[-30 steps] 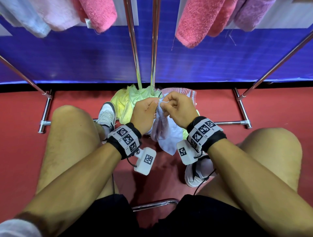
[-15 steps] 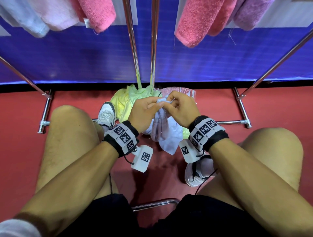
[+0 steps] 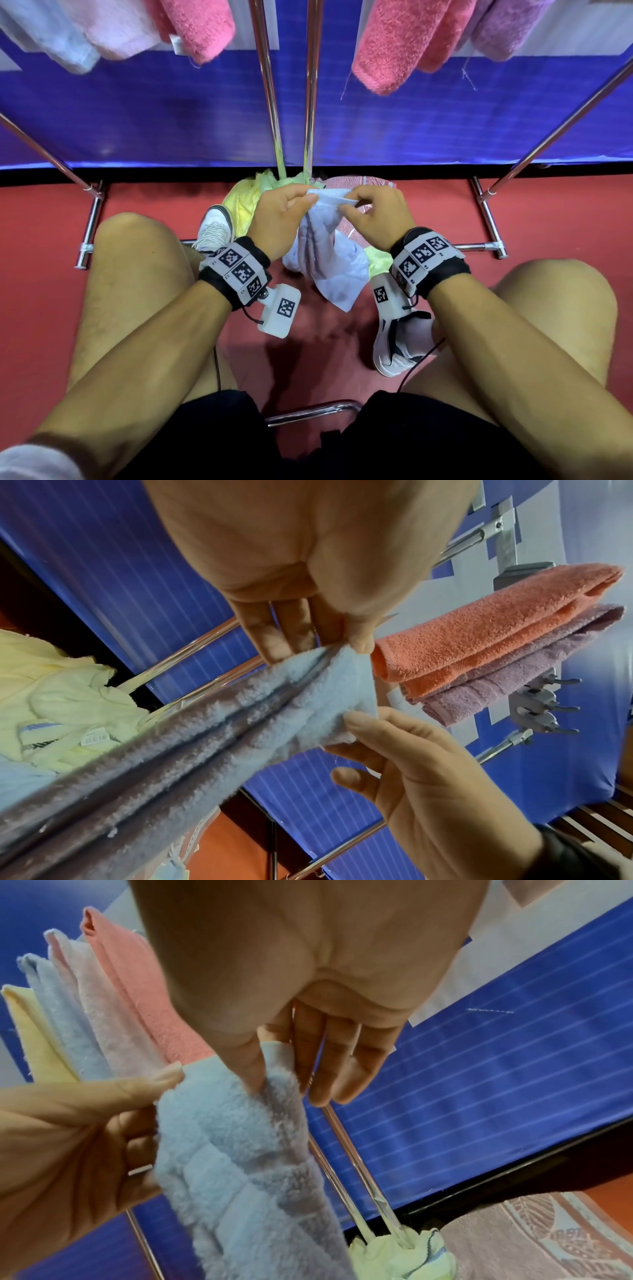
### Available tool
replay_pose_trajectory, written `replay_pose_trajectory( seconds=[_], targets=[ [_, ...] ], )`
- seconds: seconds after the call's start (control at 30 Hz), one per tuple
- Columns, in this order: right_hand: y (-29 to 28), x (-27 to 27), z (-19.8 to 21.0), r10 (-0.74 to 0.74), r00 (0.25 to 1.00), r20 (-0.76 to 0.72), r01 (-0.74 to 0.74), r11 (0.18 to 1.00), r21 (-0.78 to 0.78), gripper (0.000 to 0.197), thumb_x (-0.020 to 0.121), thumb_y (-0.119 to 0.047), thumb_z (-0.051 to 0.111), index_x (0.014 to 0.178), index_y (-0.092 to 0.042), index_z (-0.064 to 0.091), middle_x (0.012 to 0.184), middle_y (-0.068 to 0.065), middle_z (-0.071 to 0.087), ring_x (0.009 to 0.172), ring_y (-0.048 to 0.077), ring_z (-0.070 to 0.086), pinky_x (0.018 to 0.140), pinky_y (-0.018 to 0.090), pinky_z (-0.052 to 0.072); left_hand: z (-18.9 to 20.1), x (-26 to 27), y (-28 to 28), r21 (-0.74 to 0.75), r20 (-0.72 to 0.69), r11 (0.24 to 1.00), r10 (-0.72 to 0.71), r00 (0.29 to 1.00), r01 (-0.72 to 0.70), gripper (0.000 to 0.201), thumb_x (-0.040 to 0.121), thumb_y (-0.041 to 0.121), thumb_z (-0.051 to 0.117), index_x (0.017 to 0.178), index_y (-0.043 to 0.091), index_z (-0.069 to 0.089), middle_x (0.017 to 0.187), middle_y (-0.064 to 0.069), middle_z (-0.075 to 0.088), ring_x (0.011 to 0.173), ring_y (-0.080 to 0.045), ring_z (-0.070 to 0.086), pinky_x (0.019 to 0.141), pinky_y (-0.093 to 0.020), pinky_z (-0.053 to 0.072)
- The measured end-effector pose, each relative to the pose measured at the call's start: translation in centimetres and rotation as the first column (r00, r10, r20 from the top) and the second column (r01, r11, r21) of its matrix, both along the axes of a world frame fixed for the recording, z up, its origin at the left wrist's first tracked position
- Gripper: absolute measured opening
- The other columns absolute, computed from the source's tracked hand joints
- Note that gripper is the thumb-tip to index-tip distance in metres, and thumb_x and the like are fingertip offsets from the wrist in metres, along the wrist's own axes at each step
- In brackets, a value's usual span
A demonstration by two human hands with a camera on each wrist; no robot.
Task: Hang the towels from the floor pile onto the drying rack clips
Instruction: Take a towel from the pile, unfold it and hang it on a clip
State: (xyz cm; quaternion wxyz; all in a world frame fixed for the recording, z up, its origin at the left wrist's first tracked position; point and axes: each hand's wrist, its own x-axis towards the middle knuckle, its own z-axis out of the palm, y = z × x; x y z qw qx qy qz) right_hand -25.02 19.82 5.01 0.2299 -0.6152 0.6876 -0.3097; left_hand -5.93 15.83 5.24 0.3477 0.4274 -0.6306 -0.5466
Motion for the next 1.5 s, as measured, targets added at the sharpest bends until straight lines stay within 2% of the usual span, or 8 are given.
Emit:
replay_pose_trajectory(
  seconds=[0.17, 0.3, 0.57, 0.7, 0.93, 1.13, 1.4, 1.5],
  targets=[
    [-0.4, 0.5, 1.3, -0.057, 0.941, 0.333, 0.088, 0.993, -0.079, 0.028, 0.076, -0.008, 0.080, 0.088, -0.018, 0.056, 0.070, 0.000, 0.054, 0.060, 0.008, 0.045, 0.062, 0.017, 0.044, 0.6, 0.6, -0.7, -0.044, -0.009, 0.997, 0.060, 0.998, -0.061, 0.015, 0.094, 0.024, 0.058, 0.095, 0.019, 0.072, 0.082, -0.005, 0.068, 0.078, -0.023, 0.062, 0.077, -0.059, 0.054],
    [-0.7, 0.9, 2.9, -0.055, 0.900, 0.432, 0.070, 0.997, -0.020, 0.033, 0.075, -0.003, 0.081, 0.098, -0.018, 0.063, 0.068, -0.003, 0.052, 0.058, 0.004, 0.044, 0.063, 0.015, 0.044, 1.7, 0.8, -0.5, -0.056, -0.023, 0.995, 0.077, 0.997, -0.078, 0.019, 0.100, 0.009, 0.053, 0.097, 0.018, 0.069, 0.080, 0.009, 0.072, 0.079, -0.010, 0.068, 0.076, -0.041, 0.061],
    [-0.9, 0.3, 9.5, 0.048, 0.924, 0.379, 0.023, 0.983, -0.182, 0.023, 0.088, -0.008, 0.067, 0.076, -0.024, 0.055, 0.070, -0.012, 0.054, 0.065, 0.000, 0.048, 0.069, 0.019, 0.043, 8.6, -0.5, -1.7, -0.244, -0.074, 0.967, 0.057, 0.996, -0.073, 0.016, 0.099, 0.006, 0.054, 0.100, 0.010, 0.069, 0.086, 0.007, 0.067, 0.075, 0.006, 0.061, 0.075, -0.018, 0.050],
    [-1.5, 0.4, 13.9, 0.050, 0.931, 0.362, 0.059, 0.957, -0.285, 0.026, 0.089, -0.009, 0.064, 0.074, -0.024, 0.049, 0.067, -0.009, 0.048, 0.061, 0.002, 0.042, 0.060, 0.018, 0.037, 13.2, -1.0, -2.5, -0.268, -0.159, 0.960, 0.041, 0.986, -0.083, 0.016, 0.098, 0.008, 0.054, 0.103, 0.010, 0.070, 0.089, 0.002, 0.069, 0.079, -0.004, 0.064, 0.076, -0.025, 0.052],
    [-2.0, 0.2, 23.4, 0.120, 0.939, 0.322, 0.041, 0.891, -0.452, 0.026, 0.088, -0.006, 0.065, 0.077, -0.025, 0.052, 0.070, -0.013, 0.053, 0.061, -0.008, 0.047, 0.062, 0.011, 0.038, 22.5, -1.3, -3.3, -0.379, -0.218, 0.919, 0.030, 0.976, -0.113, 0.016, 0.100, 0.003, 0.052, 0.107, 0.007, 0.066, 0.080, 0.005, 0.062, 0.064, 0.007, 0.058, 0.061, -0.014, 0.049],
    [-2.2, 0.8, 32.9, 0.122, 0.955, 0.271, 0.064, 0.807, -0.587, 0.015, 0.082, -0.021, 0.067, 0.077, -0.024, 0.054, 0.071, -0.008, 0.055, 0.066, 0.007, 0.048, 0.063, 0.022, 0.042, 31.9, -1.1, -3.6, -0.473, -0.252, 0.872, 0.004, 0.968, -0.127, 0.013, 0.099, 0.011, 0.056, 0.096, 0.014, 0.068, 0.066, 0.015, 0.064, 0.059, 0.002, 0.056, 0.054, -0.018, 0.047],
    [-2.6, 1.9, 42.3, 0.162, 0.912, 0.377, 0.173, 0.682, -0.711, 0.014, 0.085, -0.010, 0.072, 0.085, -0.018, 0.060, 0.078, -0.007, 0.063, 0.068, 0.000, 0.058, 0.069, 0.020, 0.051, 42.0, -0.9, -4.1, -0.574, -0.352, 0.799, -0.047, 0.935, -0.177, 0.016, 0.100, 0.006, 0.053, 0.107, 0.000, 0.066, 0.087, 0.000, 0.065, 0.070, 0.004, 0.062, 0.063, -0.016, 0.050],
    [-3.0, 3.2, 42.2, 0.230, 0.871, 0.434, 0.123, 0.753, -0.646, 0.014, 0.085, -0.016, 0.074, 0.096, -0.009, 0.067, 0.090, -0.004, 0.070, 0.079, -0.001, 0.065, 0.075, 0.018, 0.052, 42.9, -0.6, -4.7, -0.599, -0.336, 0.785, -0.067, 0.940, -0.158, 0.016, 0.099, 0.007, 0.054, 0.105, 0.002, 0.068, 0.091, -0.002, 0.068, 0.078, -0.004, 0.063, 0.071, -0.020, 0.053]
  ],
)
